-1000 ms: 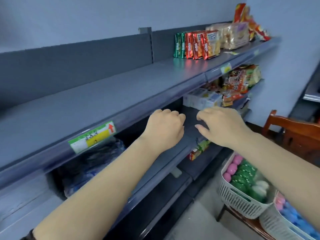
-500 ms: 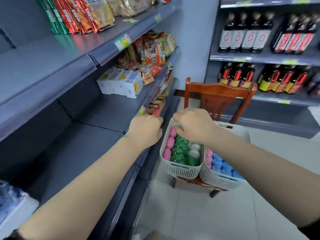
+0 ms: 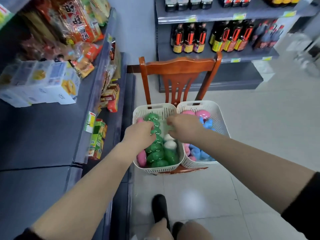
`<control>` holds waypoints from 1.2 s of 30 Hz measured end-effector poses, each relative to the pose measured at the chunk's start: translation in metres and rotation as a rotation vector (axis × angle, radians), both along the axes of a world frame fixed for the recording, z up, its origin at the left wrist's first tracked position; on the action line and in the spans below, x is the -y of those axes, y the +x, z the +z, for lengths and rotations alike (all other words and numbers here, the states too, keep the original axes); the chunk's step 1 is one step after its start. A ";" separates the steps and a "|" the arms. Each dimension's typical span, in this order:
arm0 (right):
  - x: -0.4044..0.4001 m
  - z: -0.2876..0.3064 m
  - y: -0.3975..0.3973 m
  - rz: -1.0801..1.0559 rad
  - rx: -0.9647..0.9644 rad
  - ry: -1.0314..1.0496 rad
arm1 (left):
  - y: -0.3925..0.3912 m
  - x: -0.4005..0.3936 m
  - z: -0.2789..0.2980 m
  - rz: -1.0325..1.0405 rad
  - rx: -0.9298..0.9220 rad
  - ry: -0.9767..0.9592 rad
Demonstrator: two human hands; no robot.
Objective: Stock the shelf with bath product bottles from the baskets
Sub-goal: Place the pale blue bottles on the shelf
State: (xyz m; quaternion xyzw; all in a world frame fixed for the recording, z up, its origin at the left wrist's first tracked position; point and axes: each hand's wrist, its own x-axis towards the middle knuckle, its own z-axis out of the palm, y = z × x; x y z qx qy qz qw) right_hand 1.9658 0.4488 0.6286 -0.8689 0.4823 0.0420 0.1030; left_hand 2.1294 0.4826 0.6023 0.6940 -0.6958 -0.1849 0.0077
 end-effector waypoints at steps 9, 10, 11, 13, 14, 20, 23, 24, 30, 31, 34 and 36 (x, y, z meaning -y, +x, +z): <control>0.050 -0.139 -0.005 -0.187 0.081 0.349 | -0.017 0.061 -0.132 0.149 -0.407 0.293; 0.055 -0.155 -0.004 -0.199 0.088 0.370 | -0.022 0.066 -0.148 0.167 -0.426 0.305; 0.059 -0.170 -0.003 -0.212 0.102 0.381 | -0.026 0.072 -0.163 0.178 -0.440 0.311; 0.067 -0.200 0.000 -0.252 0.137 0.410 | -0.032 0.082 -0.191 0.190 -0.463 0.324; 0.071 -0.214 0.002 -0.268 0.154 0.425 | -0.034 0.087 -0.204 0.195 -0.471 0.328; 0.098 -0.282 0.013 -0.340 0.149 0.409 | -0.028 0.124 -0.274 0.190 -0.308 0.222; 0.113 -0.307 0.020 -0.309 0.052 0.421 | -0.024 0.137 -0.297 0.053 -0.151 0.143; 0.116 -0.311 0.023 -0.297 0.013 0.430 | -0.024 0.140 -0.302 0.015 -0.116 0.119; 0.134 -0.333 0.036 -0.331 -0.092 0.512 | -0.019 0.140 -0.323 -0.045 -0.068 0.094; 0.137 -0.334 0.038 -0.336 -0.107 0.515 | -0.018 0.139 -0.324 -0.047 -0.072 0.104; 0.143 -0.332 0.042 -0.298 -0.172 0.521 | -0.017 0.138 -0.324 -0.023 -0.112 0.145; 0.144 -0.329 0.043 -0.249 -0.206 0.510 | -0.016 0.138 -0.322 -0.014 -0.131 0.175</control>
